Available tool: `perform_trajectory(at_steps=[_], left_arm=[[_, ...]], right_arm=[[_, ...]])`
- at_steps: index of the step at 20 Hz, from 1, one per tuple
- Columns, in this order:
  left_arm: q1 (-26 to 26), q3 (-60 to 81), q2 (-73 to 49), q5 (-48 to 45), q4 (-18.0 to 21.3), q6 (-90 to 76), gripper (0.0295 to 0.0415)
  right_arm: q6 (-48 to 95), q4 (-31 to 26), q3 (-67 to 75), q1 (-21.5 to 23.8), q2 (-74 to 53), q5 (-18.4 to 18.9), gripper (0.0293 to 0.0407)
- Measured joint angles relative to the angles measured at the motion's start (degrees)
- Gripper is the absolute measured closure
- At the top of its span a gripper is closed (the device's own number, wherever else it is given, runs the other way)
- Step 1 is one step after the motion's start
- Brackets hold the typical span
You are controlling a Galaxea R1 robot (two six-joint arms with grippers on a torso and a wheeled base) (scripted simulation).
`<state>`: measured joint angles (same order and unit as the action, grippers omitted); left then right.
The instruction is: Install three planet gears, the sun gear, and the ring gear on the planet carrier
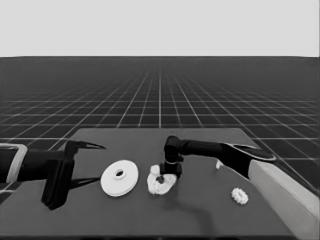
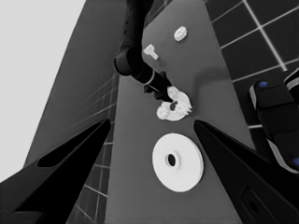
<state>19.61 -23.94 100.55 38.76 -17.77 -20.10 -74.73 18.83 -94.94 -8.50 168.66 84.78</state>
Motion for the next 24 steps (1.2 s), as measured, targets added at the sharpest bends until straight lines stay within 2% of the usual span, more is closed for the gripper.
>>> perform_trajectory(at_steps=[4, 6, 8, 14, 15, 16, 17, 20, 24], left_arm=[[0.00, 0.00, 0.00, 0.00, 0.00, 0.00, 0.0326], [0.00, 0.00, 0.00, 0.00, 0.00, 0.00, 0.0326], [0.00, 0.00, 0.00, 0.00, 0.00, 0.00, 0.0326], [0.00, 0.00, 0.00, 0.00, 0.00, 0.00, 0.0326], [0.00, 0.00, 0.00, 0.00, 0.00, 0.00, 0.0326], [0.00, 0.00, 0.00, 0.00, 0.00, 0.00, 0.0326], [0.00, 0.00, 0.00, 0.00, 0.00, 0.00, 0.0326], [0.00, 0.00, 0.00, 0.00, 0.00, 0.00, 0.0326], [0.00, 0.00, 0.00, 0.00, 0.00, 0.00, 0.0326]], right_arm=[[0.00, 0.00, 0.00, 0.00, 0.00, 0.00, 0.0315], [-2.77, -5.21, 4.68, 5.56, -1.34, 2.37, 0.0315], [-3.34, -7.28, 5.56, 7.83, -1.53, 2.89, 0.0315], [-3.49, -8.37, 5.81, 8.86, -1.58, 3.10, 0.0315], [-5.42, -8.04, 29.20, 8.68, -16.87, 3.24, 0.0314], [-0.13, -8.11, 38.35, 8.51, -34.52, 2.36, 0.0315], [7.83, -8.45, 38.51, 8.48, -44.41, 0.95, 0.0315], [19.65, -9.50, 33.51, 8.51, -52.71, -1.03, 0.0315], [22.46, -9.85, 31.82, 8.51, -53.78, -1.46, 0.0315]])
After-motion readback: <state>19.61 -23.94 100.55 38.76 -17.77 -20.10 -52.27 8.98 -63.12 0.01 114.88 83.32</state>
